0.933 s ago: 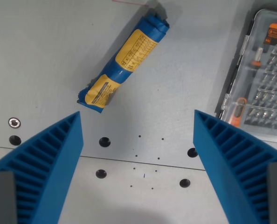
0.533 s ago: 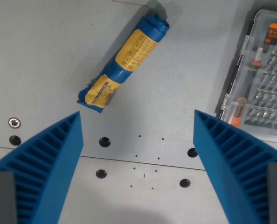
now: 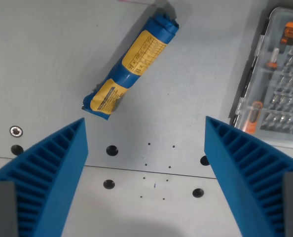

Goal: Move above the blue bag

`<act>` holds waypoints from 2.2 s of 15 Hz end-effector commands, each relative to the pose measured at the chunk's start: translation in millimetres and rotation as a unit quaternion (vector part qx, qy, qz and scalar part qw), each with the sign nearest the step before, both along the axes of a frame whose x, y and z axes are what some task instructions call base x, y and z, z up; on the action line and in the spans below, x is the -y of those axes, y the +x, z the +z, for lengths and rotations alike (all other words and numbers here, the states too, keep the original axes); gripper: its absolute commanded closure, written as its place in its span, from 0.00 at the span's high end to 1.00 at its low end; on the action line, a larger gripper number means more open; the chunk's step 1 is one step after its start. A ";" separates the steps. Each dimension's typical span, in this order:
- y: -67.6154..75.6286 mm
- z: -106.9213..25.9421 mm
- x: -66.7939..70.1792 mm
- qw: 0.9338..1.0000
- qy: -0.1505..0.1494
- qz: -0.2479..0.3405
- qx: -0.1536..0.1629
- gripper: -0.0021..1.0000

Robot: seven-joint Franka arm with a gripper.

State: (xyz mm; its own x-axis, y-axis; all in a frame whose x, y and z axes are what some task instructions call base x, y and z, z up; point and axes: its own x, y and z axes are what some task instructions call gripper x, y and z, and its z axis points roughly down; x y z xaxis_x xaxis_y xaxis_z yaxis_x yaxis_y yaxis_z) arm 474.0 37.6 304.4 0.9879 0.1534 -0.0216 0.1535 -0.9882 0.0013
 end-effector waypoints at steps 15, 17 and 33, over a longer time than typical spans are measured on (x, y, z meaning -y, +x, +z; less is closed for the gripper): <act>-2.1 -57.1 -8.3 0.976 0.004 -0.212 0.041 1.00; -2.0 -66.2 -9.3 0.971 0.004 -0.236 0.040 1.00; -4.7 -131.2 -15.1 0.940 0.005 -0.337 0.049 1.00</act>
State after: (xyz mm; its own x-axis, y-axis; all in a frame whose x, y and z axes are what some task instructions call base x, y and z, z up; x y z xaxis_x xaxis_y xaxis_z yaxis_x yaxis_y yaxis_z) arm 473.7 48.7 176.6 0.9271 -0.3741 -0.0229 -0.3742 -0.9273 -0.0009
